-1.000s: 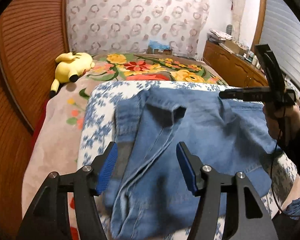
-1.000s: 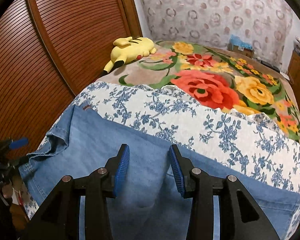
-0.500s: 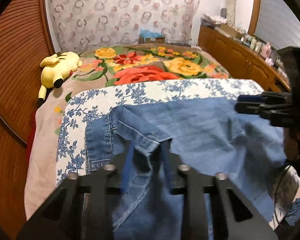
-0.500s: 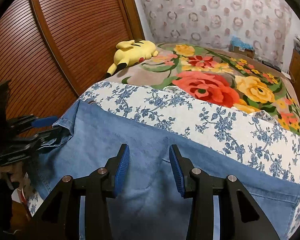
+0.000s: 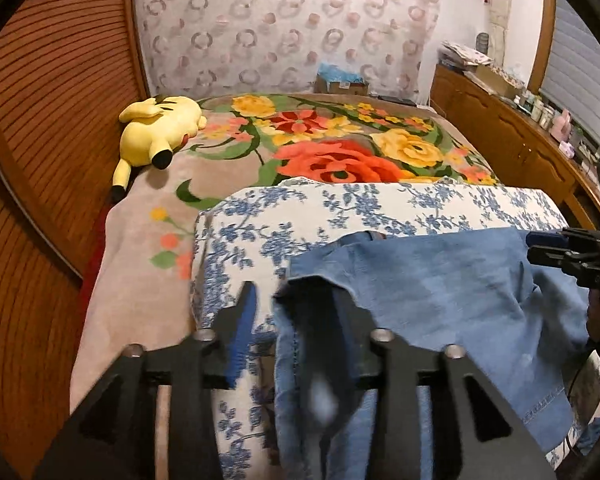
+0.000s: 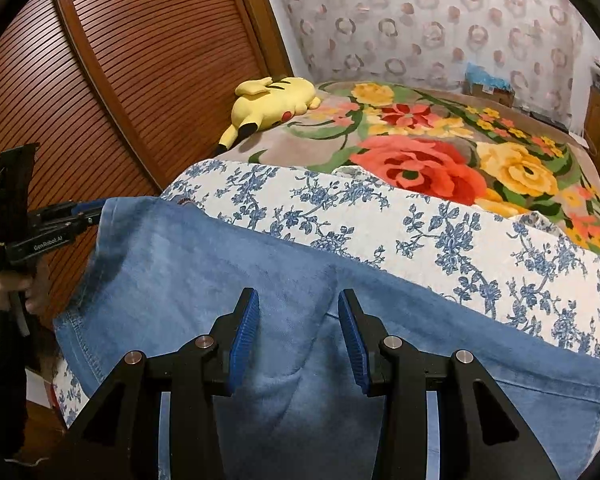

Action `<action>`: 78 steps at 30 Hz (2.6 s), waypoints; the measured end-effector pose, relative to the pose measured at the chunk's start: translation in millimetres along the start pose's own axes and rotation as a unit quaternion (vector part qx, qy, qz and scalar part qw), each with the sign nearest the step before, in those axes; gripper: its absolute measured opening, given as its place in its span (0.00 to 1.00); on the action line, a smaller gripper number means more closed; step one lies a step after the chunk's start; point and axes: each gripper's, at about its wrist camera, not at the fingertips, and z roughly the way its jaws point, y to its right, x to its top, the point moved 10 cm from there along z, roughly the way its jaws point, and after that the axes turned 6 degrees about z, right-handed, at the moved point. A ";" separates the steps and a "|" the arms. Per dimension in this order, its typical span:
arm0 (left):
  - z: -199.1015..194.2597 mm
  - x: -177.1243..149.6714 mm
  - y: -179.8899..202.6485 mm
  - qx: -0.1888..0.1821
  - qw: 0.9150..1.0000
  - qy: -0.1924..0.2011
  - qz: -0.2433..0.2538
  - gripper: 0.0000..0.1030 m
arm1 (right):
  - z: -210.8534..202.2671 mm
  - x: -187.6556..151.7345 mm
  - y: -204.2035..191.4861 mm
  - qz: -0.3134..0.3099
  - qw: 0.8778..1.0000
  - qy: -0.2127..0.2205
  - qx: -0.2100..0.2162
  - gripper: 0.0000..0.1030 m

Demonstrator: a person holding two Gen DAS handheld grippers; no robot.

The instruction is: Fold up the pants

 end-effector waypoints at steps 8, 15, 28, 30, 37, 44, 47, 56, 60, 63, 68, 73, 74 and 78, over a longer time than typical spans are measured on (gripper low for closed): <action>-14.0 -7.5 -6.3 -0.003 1.000 0.017 -0.013 0.64 | -6.7 -3.4 -1.4 0.002 1.000 0.006 -0.006 0.42; -43.6 -5.7 19.7 -0.019 0.998 0.053 -0.001 0.78 | -36.1 -20.7 3.2 0.006 0.999 0.026 -0.021 0.42; -67.6 -9.9 100.0 -0.046 0.995 0.084 0.031 0.78 | -129.3 -83.6 47.1 0.045 0.993 0.076 -0.077 0.42; -70.0 -9.5 112.7 -0.052 0.994 0.086 0.039 0.78 | -142.8 -92.4 55.9 0.055 0.991 0.083 -0.086 0.42; -72.7 -11.3 149.8 -0.070 0.992 0.088 0.056 0.78 | -183.0 -124.9 70.9 0.081 0.985 0.099 -0.116 0.42; -69.4 -15.1 174.8 -0.069 0.991 0.095 0.071 0.78 | -207.8 -161.9 91.9 0.114 0.978 0.097 -0.147 0.42; -63.5 -19.4 183.3 -0.075 0.991 0.087 0.071 0.78 | -214.4 -175.9 100.0 0.130 0.975 0.094 -0.154 0.42; -36.9 -52.5 228.0 -0.105 0.989 0.042 0.092 0.78 | -216.3 -202.2 115.4 0.141 0.967 0.076 -0.200 0.51; -29.1 -67.2 235.7 -0.109 0.989 0.023 0.097 0.77 | -211.0 -207.0 114.7 0.148 0.968 0.064 -0.191 0.51; -21.2 -80.3 240.0 -0.110 0.989 0.004 0.099 0.78 | -206.3 -208.4 112.0 0.147 0.969 0.054 -0.190 0.51; -21.8 -95.1 243.1 -0.116 0.988 -0.005 0.100 0.78 | -200.0 -209.8 109.2 0.137 0.970 0.043 -0.197 0.51; -24.2 -100.2 243.3 -0.119 0.988 -0.003 0.099 0.78 | -203.8 -208.6 111.3 0.125 0.969 0.043 -0.207 0.51; -24.6 -100.2 242.6 -0.119 0.988 -0.002 0.099 0.78 | -203.2 -208.7 111.6 0.122 0.969 0.043 -0.210 0.47; -24.5 -98.9 243.4 -0.120 0.988 -0.001 0.096 0.78 | -203.8 -211.1 108.7 0.111 0.970 0.041 -0.213 0.18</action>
